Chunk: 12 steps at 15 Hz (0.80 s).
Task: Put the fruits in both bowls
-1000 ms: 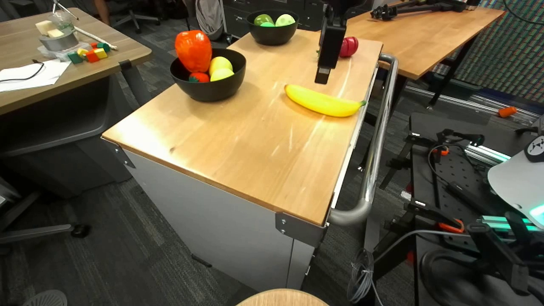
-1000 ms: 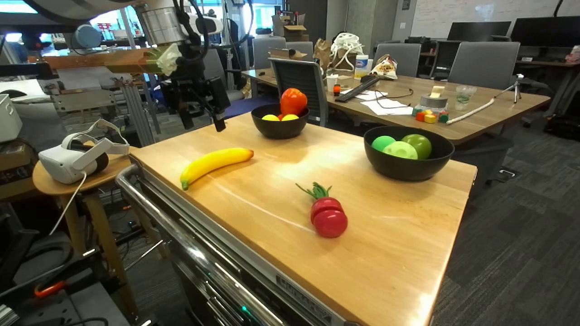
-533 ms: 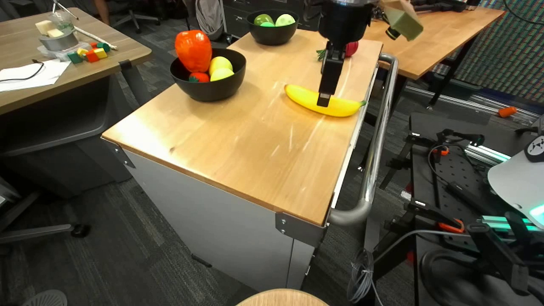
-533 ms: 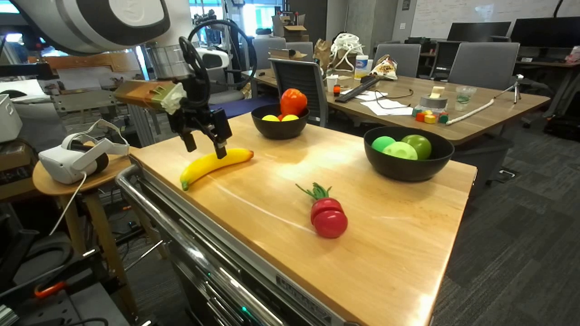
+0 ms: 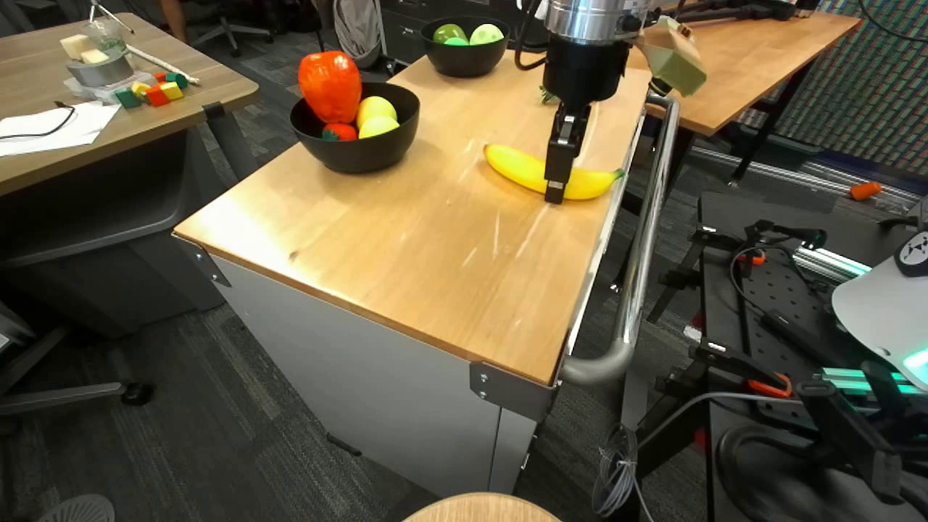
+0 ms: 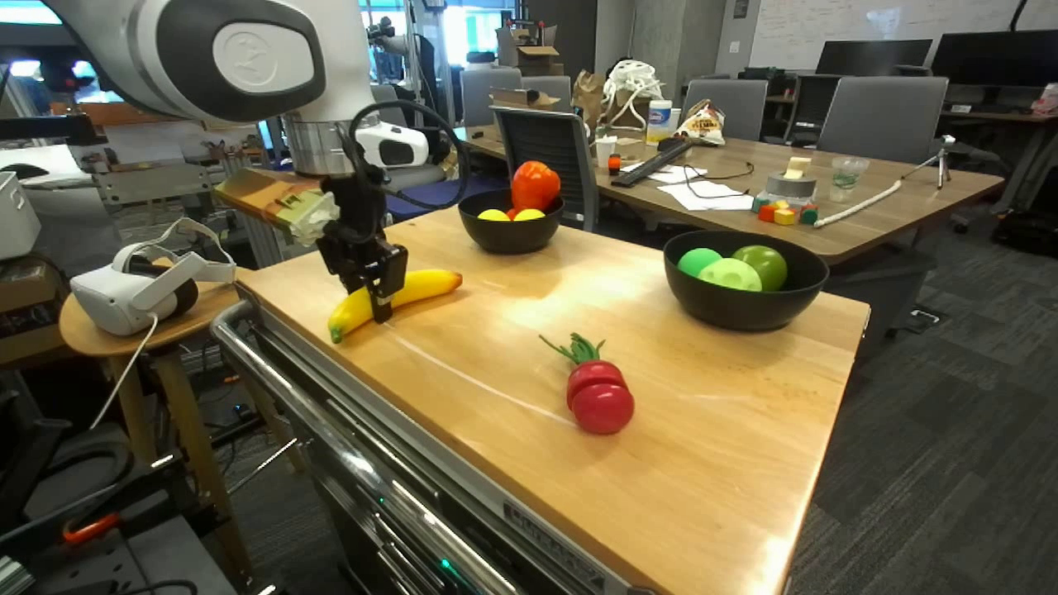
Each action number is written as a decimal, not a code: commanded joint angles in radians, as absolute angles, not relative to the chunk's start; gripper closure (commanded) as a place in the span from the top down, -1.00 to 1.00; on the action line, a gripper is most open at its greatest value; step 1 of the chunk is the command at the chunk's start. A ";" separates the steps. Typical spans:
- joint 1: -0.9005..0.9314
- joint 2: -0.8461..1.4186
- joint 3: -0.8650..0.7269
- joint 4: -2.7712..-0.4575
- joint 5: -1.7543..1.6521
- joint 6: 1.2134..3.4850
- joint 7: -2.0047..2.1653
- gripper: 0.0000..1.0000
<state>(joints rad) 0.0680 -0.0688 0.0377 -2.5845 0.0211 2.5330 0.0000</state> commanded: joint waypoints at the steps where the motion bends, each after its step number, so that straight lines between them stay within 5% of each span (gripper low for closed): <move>1: 0.045 -0.068 0.040 -2.515 -0.078 2.534 0.043 -0.67; 7: -0.039 -0.027 0.018 -2.281 -0.406 2.558 0.262 -0.67; 12: -0.060 0.237 -0.014 -2.014 -0.617 2.518 0.531 -0.67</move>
<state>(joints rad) -0.0609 0.0442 -0.0044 -2.2077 -0.5498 2.5422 0.4140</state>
